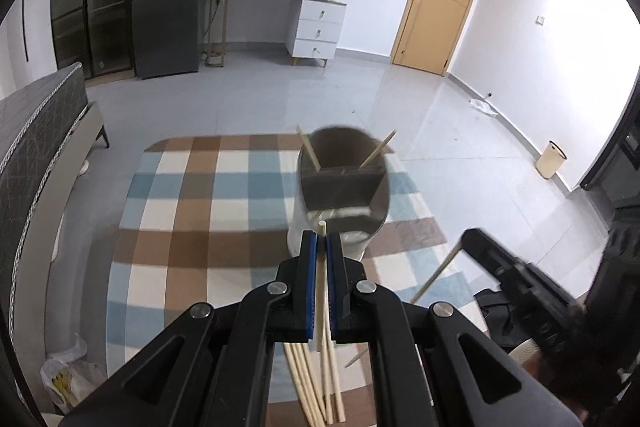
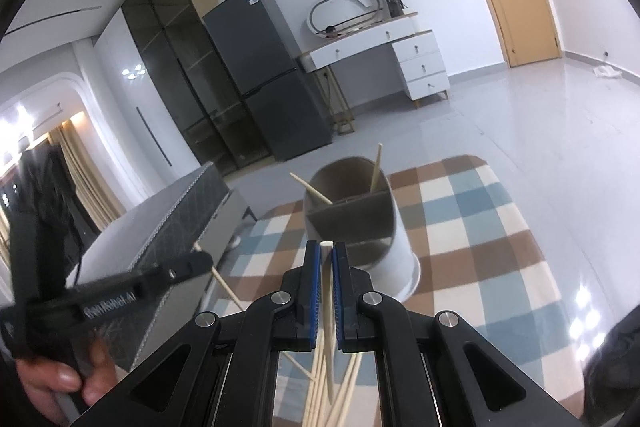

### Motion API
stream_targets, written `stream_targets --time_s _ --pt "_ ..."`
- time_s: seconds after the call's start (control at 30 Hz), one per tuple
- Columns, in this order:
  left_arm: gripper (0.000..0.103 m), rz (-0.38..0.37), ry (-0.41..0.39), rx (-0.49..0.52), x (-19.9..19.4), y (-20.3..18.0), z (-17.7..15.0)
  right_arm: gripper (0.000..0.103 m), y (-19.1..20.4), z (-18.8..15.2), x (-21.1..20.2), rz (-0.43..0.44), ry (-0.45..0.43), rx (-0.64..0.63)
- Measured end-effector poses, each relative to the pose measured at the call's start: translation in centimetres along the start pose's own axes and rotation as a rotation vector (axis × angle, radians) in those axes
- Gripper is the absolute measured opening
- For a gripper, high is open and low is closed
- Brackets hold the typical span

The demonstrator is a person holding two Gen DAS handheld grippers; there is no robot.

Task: Organize utensils
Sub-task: 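Carry both held chopsticks up above the utensil holder opening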

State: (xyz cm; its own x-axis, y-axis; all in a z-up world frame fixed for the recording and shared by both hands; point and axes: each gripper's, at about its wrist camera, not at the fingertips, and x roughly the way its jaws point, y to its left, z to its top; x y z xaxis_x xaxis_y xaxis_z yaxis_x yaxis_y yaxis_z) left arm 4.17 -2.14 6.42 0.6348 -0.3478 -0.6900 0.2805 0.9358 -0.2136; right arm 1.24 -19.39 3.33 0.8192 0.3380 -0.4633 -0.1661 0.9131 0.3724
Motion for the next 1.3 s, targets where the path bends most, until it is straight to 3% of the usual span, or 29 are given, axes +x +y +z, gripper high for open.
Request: stream_targets --time_s 0.17,0.37,0.7,1.03,1.3 --pt "0.001 -0.032 -0.03 0.005 -1.1 -0.5 3.1 0.005 -0.3 2.9 -0.3 -0.003 -0.034 0.004" --pt "0.001 -0.055 -0.075 0.001 -2.0 -1.1 7.6 0.005 0.6 8.8 -0.6 -0.003 -0.101 -0.052" --pt "0.001 -0.061 -0.154 0.005 -0.6 -1.0 13.0 0.005 2.8 16.0 1.9 0.003 -0.191 -0.159" --pt "0.001 -0.049 -0.15 0.002 4.0 0.1 13.5 0.005 2.1 15.3 6.8 -0.002 -0.173 -0.179" --pt "0.001 -0.076 -0.078 -0.001 6.8 1.2 12.7 0.005 -0.1 13.2 8.9 -0.004 -0.147 -0.137"
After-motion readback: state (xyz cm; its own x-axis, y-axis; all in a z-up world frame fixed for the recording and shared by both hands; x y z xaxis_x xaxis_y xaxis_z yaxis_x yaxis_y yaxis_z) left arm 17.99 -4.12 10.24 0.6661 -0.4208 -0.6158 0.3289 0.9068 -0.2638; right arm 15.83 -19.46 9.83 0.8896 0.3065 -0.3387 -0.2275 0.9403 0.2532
